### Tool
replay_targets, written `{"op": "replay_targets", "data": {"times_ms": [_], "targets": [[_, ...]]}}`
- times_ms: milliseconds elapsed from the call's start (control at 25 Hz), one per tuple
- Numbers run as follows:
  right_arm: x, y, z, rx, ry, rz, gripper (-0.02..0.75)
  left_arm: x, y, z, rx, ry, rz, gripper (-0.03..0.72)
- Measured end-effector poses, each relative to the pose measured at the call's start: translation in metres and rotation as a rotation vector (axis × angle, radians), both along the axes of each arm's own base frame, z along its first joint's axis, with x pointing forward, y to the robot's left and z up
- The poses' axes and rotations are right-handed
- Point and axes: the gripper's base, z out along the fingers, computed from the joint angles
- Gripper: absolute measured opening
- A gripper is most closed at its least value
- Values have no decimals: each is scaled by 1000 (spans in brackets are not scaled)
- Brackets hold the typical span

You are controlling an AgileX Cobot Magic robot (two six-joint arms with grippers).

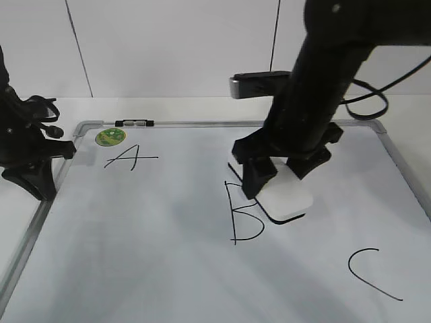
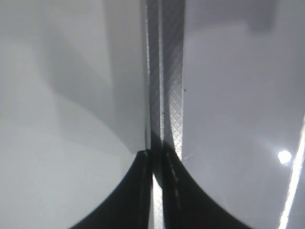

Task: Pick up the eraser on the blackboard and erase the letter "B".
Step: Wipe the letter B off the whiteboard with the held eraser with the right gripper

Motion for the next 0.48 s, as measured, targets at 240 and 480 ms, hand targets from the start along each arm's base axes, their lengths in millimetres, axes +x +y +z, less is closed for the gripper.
{"op": "replay_targets", "data": {"times_ms": [240,480], "targets": [[13,41,-24,-69,-35,59,561,0,0,0,0,1,0,22],[20,63,-52,-149,-20,112,561,0,0,0,0,2,0,22]]}}
